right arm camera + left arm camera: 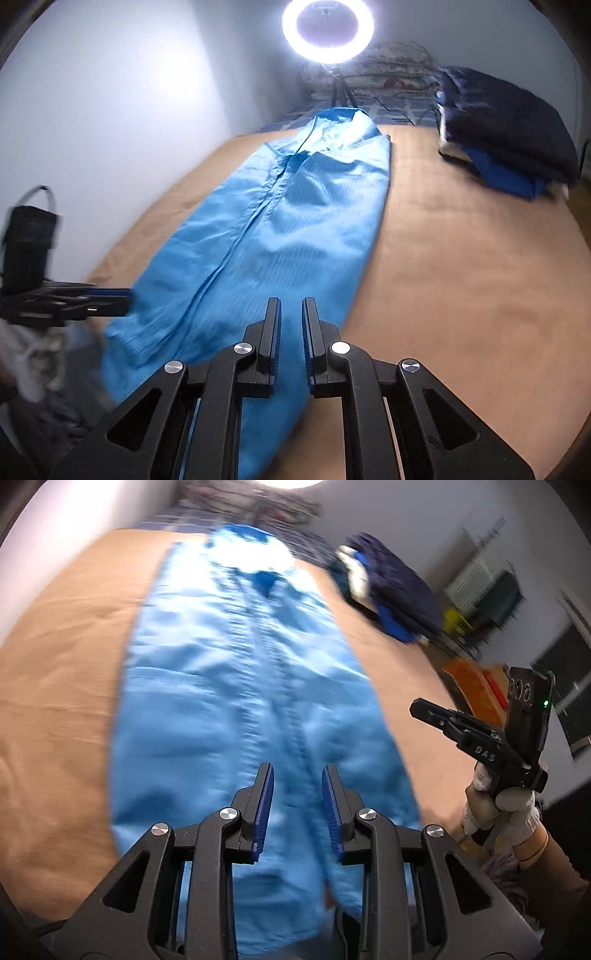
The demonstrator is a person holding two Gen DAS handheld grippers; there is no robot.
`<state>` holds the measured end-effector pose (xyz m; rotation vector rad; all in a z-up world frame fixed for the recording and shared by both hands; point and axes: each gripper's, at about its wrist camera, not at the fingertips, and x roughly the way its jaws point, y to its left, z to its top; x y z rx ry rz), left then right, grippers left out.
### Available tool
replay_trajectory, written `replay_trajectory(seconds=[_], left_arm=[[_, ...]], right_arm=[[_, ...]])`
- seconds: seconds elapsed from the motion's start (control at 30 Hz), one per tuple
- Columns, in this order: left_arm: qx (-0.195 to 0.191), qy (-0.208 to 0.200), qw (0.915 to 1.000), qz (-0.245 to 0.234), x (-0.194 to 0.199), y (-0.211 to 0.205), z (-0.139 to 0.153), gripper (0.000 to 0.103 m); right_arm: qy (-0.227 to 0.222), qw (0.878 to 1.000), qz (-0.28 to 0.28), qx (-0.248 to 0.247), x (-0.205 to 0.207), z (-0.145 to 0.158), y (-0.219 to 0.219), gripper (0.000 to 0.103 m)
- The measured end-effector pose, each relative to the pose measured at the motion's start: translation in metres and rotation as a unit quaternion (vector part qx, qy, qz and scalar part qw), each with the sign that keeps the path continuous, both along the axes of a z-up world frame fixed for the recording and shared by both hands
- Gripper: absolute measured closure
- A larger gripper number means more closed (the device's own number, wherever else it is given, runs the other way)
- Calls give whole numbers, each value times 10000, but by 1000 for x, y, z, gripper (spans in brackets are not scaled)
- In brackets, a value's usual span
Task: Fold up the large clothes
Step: 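Lower both tools to the jacket hem and close on the fabric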
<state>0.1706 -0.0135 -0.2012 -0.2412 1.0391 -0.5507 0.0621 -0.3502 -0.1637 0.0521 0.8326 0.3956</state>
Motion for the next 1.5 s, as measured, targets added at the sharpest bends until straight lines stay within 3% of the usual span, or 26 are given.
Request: replay_trajectory(seconds=[0.23, 0.33, 0.43, 0.47, 0.53, 0.57, 0.6, 0.67, 0.7, 0.9, 1.0, 1.03, 1.1, 1.2, 1.27, 1.4, 1.5], left_arm=[[219, 302, 9977, 558, 13, 45, -32, 77], [193, 467, 9966, 653, 13, 56, -43, 77], [184, 492, 9958, 750, 15, 62, -47, 77], [160, 472, 9955, 808, 15, 66, -47, 76], [116, 428, 9948, 917, 18, 72, -44, 63], [90, 391, 9942, 993, 18, 76, -43, 54], [53, 373, 9935, 1076, 18, 80, -43, 53], [-5, 510, 9925, 1114, 19, 86, -50, 53], [-40, 576, 9921, 1116, 21, 88, -54, 53], [-313, 814, 9905, 1063, 18, 91, -69, 53], [-819, 1112, 9853, 1003, 16, 92, -73, 54], [-951, 1217, 9836, 933, 14, 90, -75, 55], [-1016, 1290, 9834, 770, 11, 82, -75, 67], [-1264, 1402, 9805, 539, 6, 75, -74, 68], [-1182, 1434, 9814, 479, 5, 73, -75, 68], [-1275, 1619, 9767, 595, 8, 77, -81, 68], [-1187, 1559, 9790, 559, 9, 73, -79, 68]], right_arm=[[548, 9976, 26, -428, 52, -38, 32, 93], [855, 9941, 212, -626, 58, -60, 46, 93], [800, 9935, 333, -733, 55, -60, 55, 89], [865, 9935, 430, -599, 55, -56, 55, 89], [898, 9947, 486, -131, 49, -45, 48, 89], [844, 9954, 452, -50, 45, -39, 44, 86], [777, 9962, 389, -20, 41, -36, 40, 78], [655, 9977, 144, 55, 28, -27, 23, 62], [636, 9979, 18, 102, 22, -25, 16, 60], [1207, 9899, -336, 664, -2, -41, -26, 60], [1531, 9825, -262, 1028, -7, -55, -31, 60], [1594, 9808, -243, 1094, -8, -57, -31, 60], [1733, 9769, -175, 1235, -14, -64, -31, 60], [1778, 9722, -150, 1518, -18, -67, -34, 63], [1817, 9691, -178, 1656, -21, -68, -39, 63], [1423, 9848, -437, 893, -27, -50, -35, 62], [975, 9925, -269, 686, -29, -24, -20, 62]])
